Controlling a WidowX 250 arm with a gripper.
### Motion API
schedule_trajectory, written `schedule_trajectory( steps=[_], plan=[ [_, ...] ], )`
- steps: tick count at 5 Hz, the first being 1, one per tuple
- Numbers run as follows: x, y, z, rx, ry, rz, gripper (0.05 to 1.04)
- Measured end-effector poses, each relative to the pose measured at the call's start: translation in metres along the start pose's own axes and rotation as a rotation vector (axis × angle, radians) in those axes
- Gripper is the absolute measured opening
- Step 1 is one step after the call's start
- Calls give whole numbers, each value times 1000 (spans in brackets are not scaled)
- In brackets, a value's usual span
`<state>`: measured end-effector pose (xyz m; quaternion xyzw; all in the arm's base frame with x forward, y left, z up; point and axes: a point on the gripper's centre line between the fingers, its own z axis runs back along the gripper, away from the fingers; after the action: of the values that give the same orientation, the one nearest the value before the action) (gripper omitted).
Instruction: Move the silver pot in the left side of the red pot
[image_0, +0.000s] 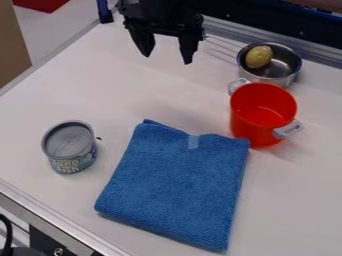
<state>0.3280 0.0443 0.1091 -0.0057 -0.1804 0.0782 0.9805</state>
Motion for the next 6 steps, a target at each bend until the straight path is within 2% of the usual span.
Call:
schedule_trajectory(
  steps=[1,2,3,4,6],
  plan=[
    [-6,1,-9,2,37,17,999],
    [14,-10,-20,27,86,199,999],
    [34,-21,-29,49,88,324,999],
    [50,-34,-39,64,69,422,999],
    [73,-67,-73,30,87,502,999]
  ],
)
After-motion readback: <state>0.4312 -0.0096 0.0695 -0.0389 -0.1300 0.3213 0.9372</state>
